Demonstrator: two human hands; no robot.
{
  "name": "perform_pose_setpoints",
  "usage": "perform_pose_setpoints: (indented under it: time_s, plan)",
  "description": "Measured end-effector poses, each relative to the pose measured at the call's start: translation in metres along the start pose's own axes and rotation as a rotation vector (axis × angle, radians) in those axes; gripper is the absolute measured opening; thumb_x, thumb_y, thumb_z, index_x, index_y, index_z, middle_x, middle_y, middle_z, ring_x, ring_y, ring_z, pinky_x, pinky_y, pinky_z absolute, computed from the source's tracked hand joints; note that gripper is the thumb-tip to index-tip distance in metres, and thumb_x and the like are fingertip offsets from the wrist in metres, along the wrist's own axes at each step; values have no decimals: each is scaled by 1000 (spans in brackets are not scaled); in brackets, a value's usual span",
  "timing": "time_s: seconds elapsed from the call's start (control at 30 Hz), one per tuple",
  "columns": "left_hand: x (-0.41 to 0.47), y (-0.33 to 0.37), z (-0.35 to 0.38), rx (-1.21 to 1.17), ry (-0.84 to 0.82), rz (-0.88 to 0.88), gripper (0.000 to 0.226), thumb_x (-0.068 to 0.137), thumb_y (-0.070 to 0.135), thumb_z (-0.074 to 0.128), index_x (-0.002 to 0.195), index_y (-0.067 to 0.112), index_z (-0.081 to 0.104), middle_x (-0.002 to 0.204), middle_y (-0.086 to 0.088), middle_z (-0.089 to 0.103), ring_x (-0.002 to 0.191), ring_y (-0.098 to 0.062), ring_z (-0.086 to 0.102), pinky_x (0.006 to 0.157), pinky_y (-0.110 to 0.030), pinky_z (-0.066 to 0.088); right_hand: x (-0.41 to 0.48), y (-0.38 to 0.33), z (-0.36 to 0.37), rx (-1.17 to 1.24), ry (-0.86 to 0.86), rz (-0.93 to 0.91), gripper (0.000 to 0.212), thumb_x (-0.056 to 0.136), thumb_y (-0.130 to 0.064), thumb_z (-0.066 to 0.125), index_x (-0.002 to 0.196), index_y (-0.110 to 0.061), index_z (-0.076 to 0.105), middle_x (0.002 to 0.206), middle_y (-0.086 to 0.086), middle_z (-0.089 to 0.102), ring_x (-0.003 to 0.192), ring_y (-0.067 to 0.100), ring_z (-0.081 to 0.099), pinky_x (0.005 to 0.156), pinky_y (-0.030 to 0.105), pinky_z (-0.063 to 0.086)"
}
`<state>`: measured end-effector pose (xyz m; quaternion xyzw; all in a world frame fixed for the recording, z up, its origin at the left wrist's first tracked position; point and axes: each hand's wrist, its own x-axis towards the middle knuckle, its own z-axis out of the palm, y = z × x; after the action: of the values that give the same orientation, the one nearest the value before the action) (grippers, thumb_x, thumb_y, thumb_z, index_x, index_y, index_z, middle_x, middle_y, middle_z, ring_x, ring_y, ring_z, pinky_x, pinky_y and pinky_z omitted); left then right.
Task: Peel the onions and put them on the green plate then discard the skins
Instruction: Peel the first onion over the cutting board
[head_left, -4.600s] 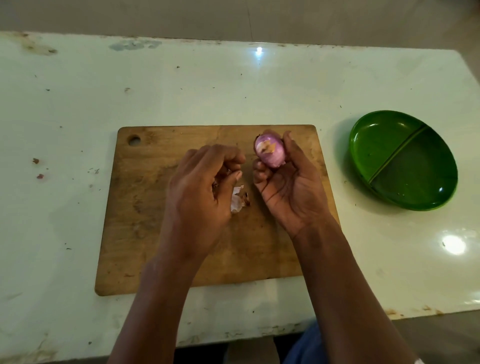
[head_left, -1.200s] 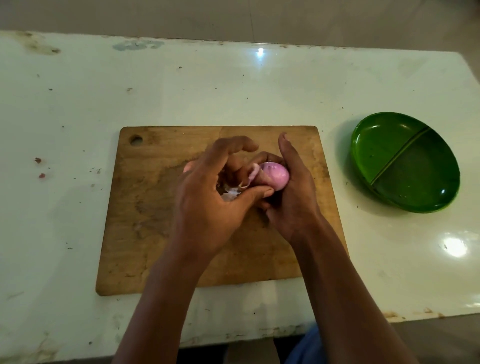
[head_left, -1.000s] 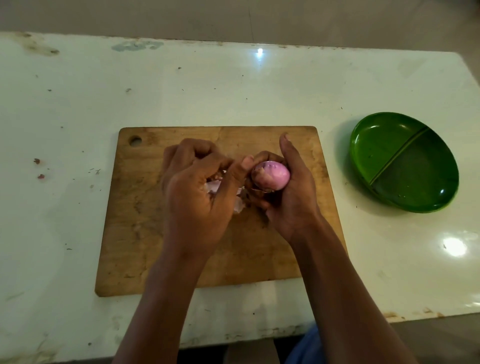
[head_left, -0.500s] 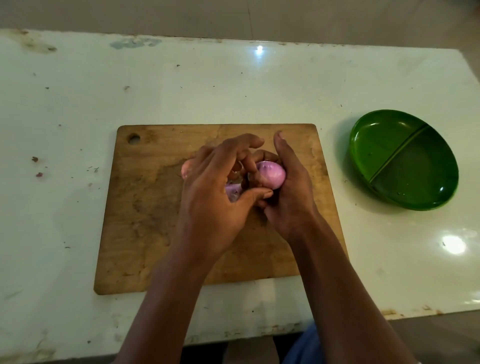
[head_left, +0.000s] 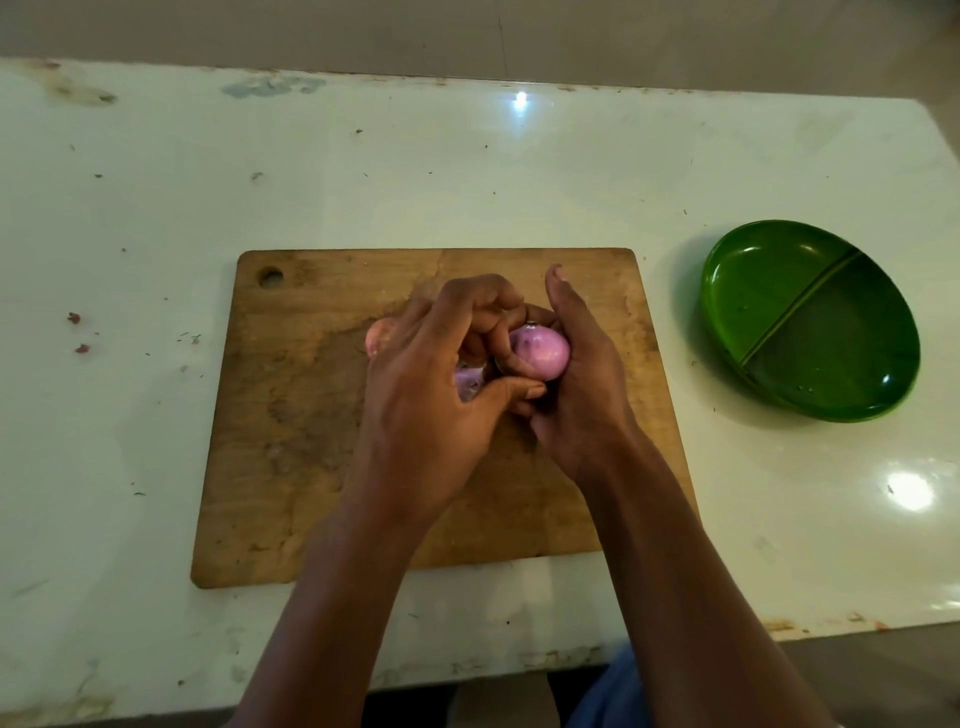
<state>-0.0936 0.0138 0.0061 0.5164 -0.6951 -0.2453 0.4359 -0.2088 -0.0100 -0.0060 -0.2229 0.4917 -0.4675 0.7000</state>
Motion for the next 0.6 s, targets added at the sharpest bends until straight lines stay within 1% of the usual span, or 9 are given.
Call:
perform_pose_setpoints:
  time_s: [0.07, 0.17, 0.27, 0.33, 0.4, 0.5, 0.53, 0.6]
  plan:
    - [0, 1, 0, 1, 12, 2, 50, 66, 18, 78, 110, 7, 56, 86, 3, 62, 83, -9, 61, 75, -12, 46, 0, 0, 0, -19, 7, 7, 50, 96, -49, 43, 76, -8, 62, 59, 4, 61, 49, 14, 57, 44, 21, 43]
    - [-1, 2, 2, -14, 28, 26, 45, 67, 9, 81, 106, 5, 58, 74, 2, 62, 73, -7, 59, 71, -11, 46, 1, 1, 0, -30, 26, 27, 49, 95, -52, 43, 86, -7, 63, 66, 6, 65, 58, 18, 60, 53, 25, 47]
    - [-1, 1, 3, -36, 36, 36, 46, 69, 11, 79, 108, 14, 54, 73, 4, 60, 73, -6, 58, 71, -11, 46, 2, 1, -1, -2, 29, 36, 50, 94, -52, 44, 84, -8, 64, 69, 7, 67, 64, 20, 61, 62, 30, 49]
    - [-2, 0, 3, -35, 34, 49, 46, 69, 11, 78, 108, 15, 53, 73, 4, 60, 73, -6, 58, 71, -9, 45, 2, 1, -1, 41, 32, 45, 50, 94, -52, 45, 83, -8, 65, 73, 9, 67, 68, 22, 64, 68, 33, 53]
    - [-2, 0, 3, -37, 21, 50, 46, 70, 10, 78, 108, 14, 53, 72, 4, 60, 72, -8, 58, 68, -10, 45, 2, 0, -1, 112, 34, 61, 48, 94, -50, 47, 81, -8, 65, 74, 10, 67, 68, 23, 64, 65, 32, 56]
    - [-1, 1, 4, -35, 2, 55, 46, 71, 11, 76, 107, 20, 49, 71, 5, 58, 70, -8, 57, 65, -12, 44, 2, -1, -1, 195, 30, 88, 45, 94, -48, 49, 84, -6, 62, 73, 9, 63, 66, 22, 62, 58, 30, 56]
    - [-1, 2, 5, -30, -2, 59, 46, 71, 12, 75, 107, 21, 48, 71, 6, 57, 71, -7, 56, 66, -11, 43, 3, -1, -1, 209, 37, 95, 44, 94, -48, 50, 87, -6, 61, 73, 9, 63, 66, 22, 62, 58, 31, 56]
    - [-1, 2, 6, -19, -9, 68, 44, 71, 12, 74, 106, 22, 48, 71, 6, 56, 71, -6, 55, 68, -8, 41, 5, 1, -2, 225, 56, 101, 44, 92, -48, 52, 96, -5, 59, 74, 9, 62, 69, 23, 61, 69, 34, 56]
